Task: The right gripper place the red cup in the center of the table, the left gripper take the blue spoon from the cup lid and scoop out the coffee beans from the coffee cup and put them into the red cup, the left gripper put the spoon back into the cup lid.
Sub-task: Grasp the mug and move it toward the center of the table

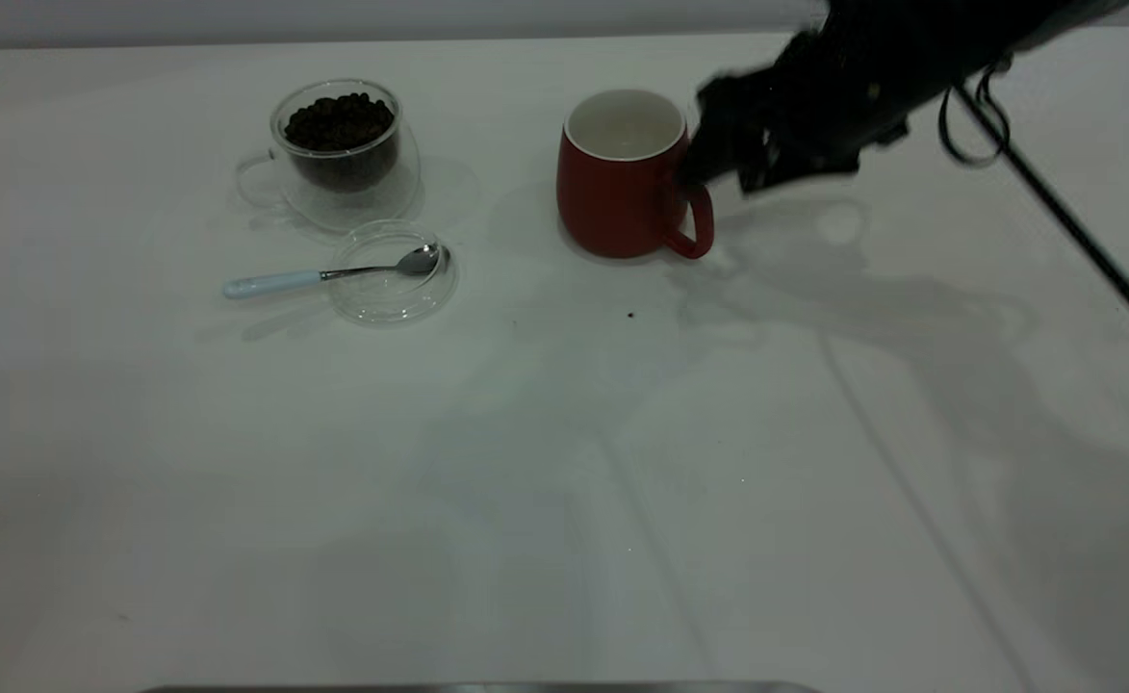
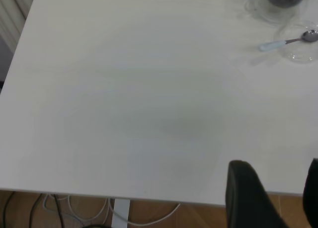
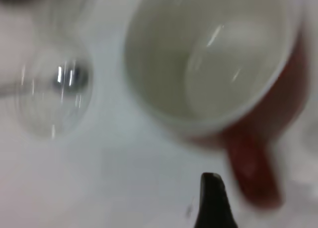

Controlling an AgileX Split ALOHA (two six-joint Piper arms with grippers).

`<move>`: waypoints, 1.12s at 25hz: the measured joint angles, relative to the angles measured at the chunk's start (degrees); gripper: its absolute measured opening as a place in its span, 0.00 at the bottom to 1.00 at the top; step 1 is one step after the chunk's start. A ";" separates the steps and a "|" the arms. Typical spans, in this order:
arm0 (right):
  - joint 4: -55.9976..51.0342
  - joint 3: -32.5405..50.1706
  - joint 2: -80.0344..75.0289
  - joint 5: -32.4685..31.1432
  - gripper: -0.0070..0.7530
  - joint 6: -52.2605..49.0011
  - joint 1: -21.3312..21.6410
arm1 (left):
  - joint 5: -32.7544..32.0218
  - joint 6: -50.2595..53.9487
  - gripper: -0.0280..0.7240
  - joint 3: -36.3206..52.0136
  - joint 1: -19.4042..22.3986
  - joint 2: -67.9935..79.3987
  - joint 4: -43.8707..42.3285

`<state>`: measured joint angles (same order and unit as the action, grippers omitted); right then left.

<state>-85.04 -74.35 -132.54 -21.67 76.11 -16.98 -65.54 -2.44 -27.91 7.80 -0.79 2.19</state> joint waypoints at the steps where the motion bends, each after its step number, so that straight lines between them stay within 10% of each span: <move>1: -0.71 -1.21 -0.13 0.75 0.74 0.00 0.13 | 0.00 0.00 0.49 0.00 0.00 0.00 0.00; 28: -6.32 -14.74 -11.18 -2.09 0.74 -0.75 -3.68 | 0.00 0.00 0.49 0.00 0.00 0.00 0.00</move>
<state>-91.36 -89.09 -143.72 -23.76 75.36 -20.66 -65.54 -2.44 -27.91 7.80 -0.79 2.19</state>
